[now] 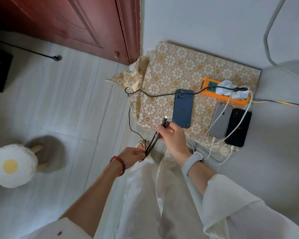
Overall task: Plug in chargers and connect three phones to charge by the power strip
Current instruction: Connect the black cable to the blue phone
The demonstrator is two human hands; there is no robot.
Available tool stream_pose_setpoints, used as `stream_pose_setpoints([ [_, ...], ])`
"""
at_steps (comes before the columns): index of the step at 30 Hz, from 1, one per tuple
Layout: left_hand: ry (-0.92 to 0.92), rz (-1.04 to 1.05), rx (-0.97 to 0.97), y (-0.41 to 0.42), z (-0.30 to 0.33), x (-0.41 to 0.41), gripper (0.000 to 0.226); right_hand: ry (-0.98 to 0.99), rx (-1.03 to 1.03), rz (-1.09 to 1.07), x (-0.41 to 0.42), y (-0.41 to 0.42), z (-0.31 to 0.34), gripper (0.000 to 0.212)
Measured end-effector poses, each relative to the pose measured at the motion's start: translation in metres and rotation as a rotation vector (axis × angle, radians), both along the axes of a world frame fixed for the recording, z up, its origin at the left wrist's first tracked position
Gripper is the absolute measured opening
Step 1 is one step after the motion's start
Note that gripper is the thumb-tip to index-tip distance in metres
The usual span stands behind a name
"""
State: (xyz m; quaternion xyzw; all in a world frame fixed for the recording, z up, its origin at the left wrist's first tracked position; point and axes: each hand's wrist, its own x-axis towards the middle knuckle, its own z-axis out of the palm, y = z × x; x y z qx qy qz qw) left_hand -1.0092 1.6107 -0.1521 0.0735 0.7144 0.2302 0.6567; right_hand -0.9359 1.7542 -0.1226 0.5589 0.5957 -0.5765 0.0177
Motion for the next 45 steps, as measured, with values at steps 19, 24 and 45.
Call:
stream_pose_setpoints([
  [19, 0.260, 0.282, 0.197, 0.145, -0.042, 0.008, 0.038, -0.161, 0.250, 0.116, 0.038, 0.075, -0.071, 0.015],
  [24, 0.217, 0.354, 0.152, 0.164, -0.041, 0.010, 0.020, -0.051, 0.174, 0.032, 0.037, 0.060, -0.076, 0.013],
  [45, 0.671, 0.219, -0.021, 0.030, -0.010, -0.012, 0.012, -0.141, 0.233, 0.945, 0.073, -0.007, -0.007, 0.018],
])
